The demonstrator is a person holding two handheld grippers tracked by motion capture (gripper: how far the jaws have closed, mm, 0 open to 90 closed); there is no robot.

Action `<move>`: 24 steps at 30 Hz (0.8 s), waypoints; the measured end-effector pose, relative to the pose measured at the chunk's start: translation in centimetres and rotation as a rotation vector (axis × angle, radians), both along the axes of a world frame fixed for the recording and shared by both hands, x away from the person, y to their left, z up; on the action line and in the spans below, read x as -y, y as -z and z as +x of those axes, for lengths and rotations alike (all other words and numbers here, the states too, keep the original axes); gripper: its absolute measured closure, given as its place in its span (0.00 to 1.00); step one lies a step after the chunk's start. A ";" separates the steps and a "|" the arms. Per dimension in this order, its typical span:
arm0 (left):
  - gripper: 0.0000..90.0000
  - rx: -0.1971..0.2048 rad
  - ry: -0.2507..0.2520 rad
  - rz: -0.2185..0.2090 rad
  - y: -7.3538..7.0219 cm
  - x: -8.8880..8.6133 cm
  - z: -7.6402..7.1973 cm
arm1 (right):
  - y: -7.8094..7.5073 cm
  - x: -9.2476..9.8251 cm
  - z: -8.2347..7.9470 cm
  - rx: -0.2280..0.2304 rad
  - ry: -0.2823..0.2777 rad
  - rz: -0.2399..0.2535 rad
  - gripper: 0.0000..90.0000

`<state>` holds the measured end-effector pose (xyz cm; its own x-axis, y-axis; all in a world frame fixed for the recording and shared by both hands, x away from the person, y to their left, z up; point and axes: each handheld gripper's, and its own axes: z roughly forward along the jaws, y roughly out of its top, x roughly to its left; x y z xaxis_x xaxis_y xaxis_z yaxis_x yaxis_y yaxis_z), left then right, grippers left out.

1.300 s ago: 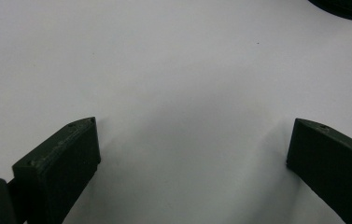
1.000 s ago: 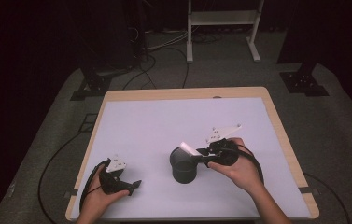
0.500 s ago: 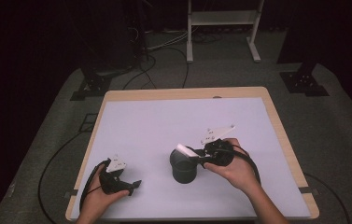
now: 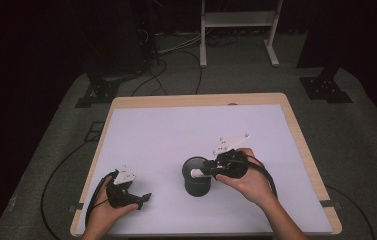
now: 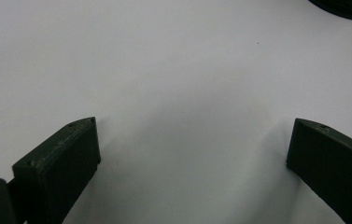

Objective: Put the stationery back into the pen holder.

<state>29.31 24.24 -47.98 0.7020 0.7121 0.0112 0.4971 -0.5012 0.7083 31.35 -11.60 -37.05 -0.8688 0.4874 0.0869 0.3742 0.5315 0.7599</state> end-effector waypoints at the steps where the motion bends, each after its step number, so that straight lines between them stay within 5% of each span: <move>1: 0.02 0.000 0.000 0.001 0.0 0.0 0.0 | 0.0 0.0 0.0 0.001 0.000 0.001 0.81; 24: 0.02 0.000 0.000 0.000 0.0 0.0 0.0 | -0.4 1.9 0.1 0.026 0.044 0.026 0.78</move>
<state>29.32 24.25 -47.97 0.7023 0.7118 0.0107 0.4973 -0.5012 0.7082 31.44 -13.48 -36.67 -0.8487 0.5231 0.0775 0.3768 0.4954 0.7827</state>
